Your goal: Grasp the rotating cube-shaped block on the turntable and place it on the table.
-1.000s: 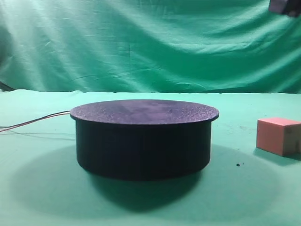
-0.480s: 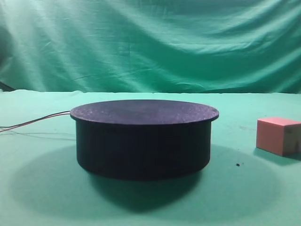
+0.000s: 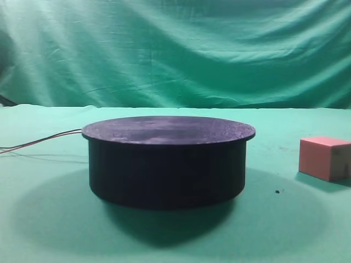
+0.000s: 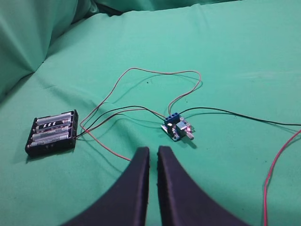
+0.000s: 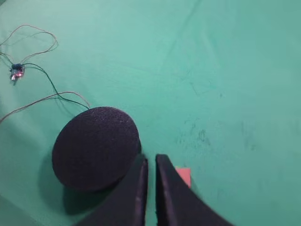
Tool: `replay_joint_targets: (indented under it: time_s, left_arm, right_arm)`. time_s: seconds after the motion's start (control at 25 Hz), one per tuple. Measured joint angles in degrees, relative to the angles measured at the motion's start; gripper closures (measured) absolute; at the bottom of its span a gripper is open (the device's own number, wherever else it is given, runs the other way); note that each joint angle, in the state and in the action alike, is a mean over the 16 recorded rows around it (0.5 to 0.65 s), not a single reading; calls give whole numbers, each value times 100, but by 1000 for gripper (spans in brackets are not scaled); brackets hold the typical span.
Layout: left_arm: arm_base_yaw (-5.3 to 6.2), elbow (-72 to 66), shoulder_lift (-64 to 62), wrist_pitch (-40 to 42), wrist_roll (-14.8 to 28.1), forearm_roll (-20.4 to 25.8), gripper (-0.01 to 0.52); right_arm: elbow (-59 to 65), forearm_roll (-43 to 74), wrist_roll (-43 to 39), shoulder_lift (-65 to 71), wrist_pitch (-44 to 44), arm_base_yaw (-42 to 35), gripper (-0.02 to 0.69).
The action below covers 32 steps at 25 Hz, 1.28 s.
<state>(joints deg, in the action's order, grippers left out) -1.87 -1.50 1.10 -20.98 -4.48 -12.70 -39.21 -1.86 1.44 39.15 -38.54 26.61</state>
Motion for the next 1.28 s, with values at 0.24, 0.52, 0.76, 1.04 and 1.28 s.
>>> replay_joint_targets:
  time_s: [0.24, 0.52, 0.76, 1.04, 1.28]
  left_arm:
    - [0, 0, 0, 0, 0, 0, 514]
    - [0, 0, 0, 0, 0, 0, 514]
    - [0, 0, 0, 0, 0, 0, 514]
    - [0, 0, 0, 0, 0, 0, 514]
    - [0, 0, 0, 0, 0, 0, 514]
  right_arm:
    - [467, 251, 124, -354, 506, -782, 615]
    - [1700, 244, 145, -1423, 1293, -1697, 615]
    - [2974, 185, 149, -2716, 1885, -2026, 615]
    - [3854, 131, 149, -3719, 2018, -2106, 615]
    - [4070, 123, 146, -3965, 1846, -2107, 615]
